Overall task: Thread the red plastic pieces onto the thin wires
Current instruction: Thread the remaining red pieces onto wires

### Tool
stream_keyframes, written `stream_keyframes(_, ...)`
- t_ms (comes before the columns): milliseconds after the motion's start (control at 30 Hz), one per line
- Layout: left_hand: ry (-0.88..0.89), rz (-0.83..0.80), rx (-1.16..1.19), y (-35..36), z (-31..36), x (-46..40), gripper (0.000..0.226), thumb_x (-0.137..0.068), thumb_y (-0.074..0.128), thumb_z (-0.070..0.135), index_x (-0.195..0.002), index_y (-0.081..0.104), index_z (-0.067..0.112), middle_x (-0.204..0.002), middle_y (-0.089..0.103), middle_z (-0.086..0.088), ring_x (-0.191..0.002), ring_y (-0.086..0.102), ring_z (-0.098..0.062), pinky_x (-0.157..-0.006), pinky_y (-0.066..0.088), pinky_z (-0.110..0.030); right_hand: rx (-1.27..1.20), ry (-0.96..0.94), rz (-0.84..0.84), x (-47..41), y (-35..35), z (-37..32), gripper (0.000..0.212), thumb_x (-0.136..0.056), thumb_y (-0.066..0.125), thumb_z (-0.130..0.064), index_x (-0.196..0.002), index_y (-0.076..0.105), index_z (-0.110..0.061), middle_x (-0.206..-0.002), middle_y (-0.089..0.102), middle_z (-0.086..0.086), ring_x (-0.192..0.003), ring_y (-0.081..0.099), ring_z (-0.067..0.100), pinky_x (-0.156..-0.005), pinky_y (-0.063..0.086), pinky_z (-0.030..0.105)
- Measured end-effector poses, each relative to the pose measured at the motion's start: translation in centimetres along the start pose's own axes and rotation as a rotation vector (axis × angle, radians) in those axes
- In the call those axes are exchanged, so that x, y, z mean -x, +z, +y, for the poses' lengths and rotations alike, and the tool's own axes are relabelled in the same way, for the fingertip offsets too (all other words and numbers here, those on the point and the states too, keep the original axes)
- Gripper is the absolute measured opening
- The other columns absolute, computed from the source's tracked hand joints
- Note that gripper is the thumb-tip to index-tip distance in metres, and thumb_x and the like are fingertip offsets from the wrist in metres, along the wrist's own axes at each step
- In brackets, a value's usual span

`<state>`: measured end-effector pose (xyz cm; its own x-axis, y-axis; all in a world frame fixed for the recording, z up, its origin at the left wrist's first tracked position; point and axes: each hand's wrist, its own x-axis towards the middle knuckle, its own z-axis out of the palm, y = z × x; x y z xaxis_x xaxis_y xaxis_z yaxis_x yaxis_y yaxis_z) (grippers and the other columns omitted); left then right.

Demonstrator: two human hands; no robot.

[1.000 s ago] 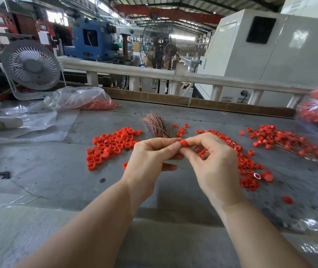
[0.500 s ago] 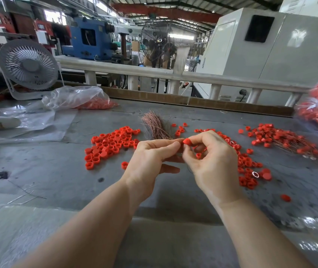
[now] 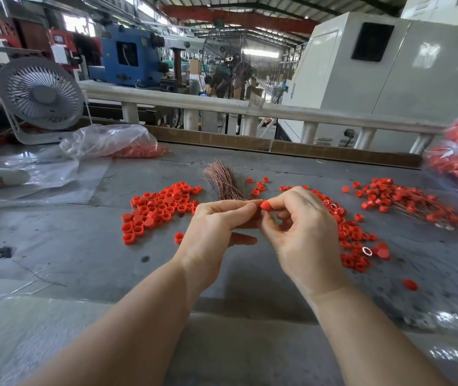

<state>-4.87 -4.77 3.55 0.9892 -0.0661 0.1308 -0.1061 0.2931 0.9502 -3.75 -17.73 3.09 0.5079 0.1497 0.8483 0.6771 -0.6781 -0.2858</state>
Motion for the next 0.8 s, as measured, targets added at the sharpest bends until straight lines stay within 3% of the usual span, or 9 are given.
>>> stream_keyframes(133,-0.067,0.018,0.113,-0.16,-0.12,-0.38,0.017,-0.086,0.056,0.009,-0.081,0.073,0.007,-0.07,0.068,-0.004,-0.062,0.062,-0.009,-0.056,0.052,-0.018,0.049,-0.043,-0.022,0.03,0.05,0.02,0.003,-0.076,0.068,-0.003,-0.077,0.066,-0.001,-0.076,0.06,0.008,-0.07,0.055,0.025,-0.062,0.044,0.032)
stream_keyframes(267,-0.107,0.027,0.162,-0.3,-0.31,-0.6,0.016,-0.067,0.068,0.026,-0.073,0.071,0.011,-0.062,0.064,0.0,-0.056,0.06,-0.006,-0.055,0.052,-0.016,0.13,-0.12,-0.057,0.09,-0.09,-0.11,0.004,-0.079,0.069,-0.007,-0.077,0.066,-0.005,-0.08,0.063,0.006,-0.074,0.058,0.026,-0.063,0.049,0.036)
stream_keyframes(367,-0.12,0.013,0.178,-0.5,-0.46,-0.63,0.009,-0.062,0.069,0.023,-0.064,0.072,0.015,-0.06,0.064,0.001,-0.055,0.059,-0.004,-0.056,0.051,-0.014,0.13,-0.145,-0.066,0.17,-0.15,-0.17,0.003,-0.078,0.069,-0.004,-0.076,0.067,-0.005,-0.08,0.064,0.005,-0.075,0.058,0.026,-0.062,0.051,0.038)
stream_keyframes(500,-0.098,-0.026,0.182,-0.68,-0.64,-0.66,0.016,-0.064,0.066,0.019,-0.078,0.069,0.012,-0.061,0.064,0.002,-0.056,0.059,-0.003,-0.058,0.049,-0.012,0.071,-0.132,-0.01,0.19,-0.12,-0.13,0.004,-0.078,0.067,-0.002,-0.075,0.068,-0.004,-0.078,0.066,0.005,-0.073,0.06,0.026,-0.065,0.049,0.037)
stream_keyframes(567,-0.078,-0.028,0.181,-0.63,-0.69,-0.73,0.019,-0.066,0.064,0.017,-0.083,0.069,0.01,-0.063,0.066,0.002,-0.058,0.061,-0.002,-0.059,0.049,-0.013,0.03,-0.108,0.02,0.21,-0.02,-0.14,0.006,-0.076,0.067,0.001,-0.077,0.067,-0.005,-0.076,0.065,0.003,-0.071,0.058,0.022,-0.065,0.047,0.033)
stream_keyframes(700,-0.034,-0.024,0.24,-0.48,-0.62,-0.75,0.014,-0.067,0.062,0.012,-0.071,0.076,0.014,-0.068,0.07,0.0,-0.059,0.064,-0.004,-0.058,0.052,-0.014,-0.087,0.027,0.102,0.17,0.39,-0.06,0.014,-0.073,0.07,-0.001,-0.082,0.065,-0.011,-0.075,0.055,-0.01,-0.063,0.041,0.002,-0.063,0.04,0.017)
stream_keyframes(800,-0.007,-0.049,0.273,-0.46,-0.59,-0.79,0.017,-0.069,0.06,0.012,-0.072,0.076,0.015,-0.069,0.07,-0.001,-0.061,0.065,-0.006,-0.058,0.053,-0.016,-0.142,0.09,0.141,0.04,0.58,0.13,0.013,-0.075,0.067,-0.005,-0.084,0.064,-0.013,-0.076,0.056,-0.01,-0.064,0.048,0.002,-0.065,0.04,0.015)
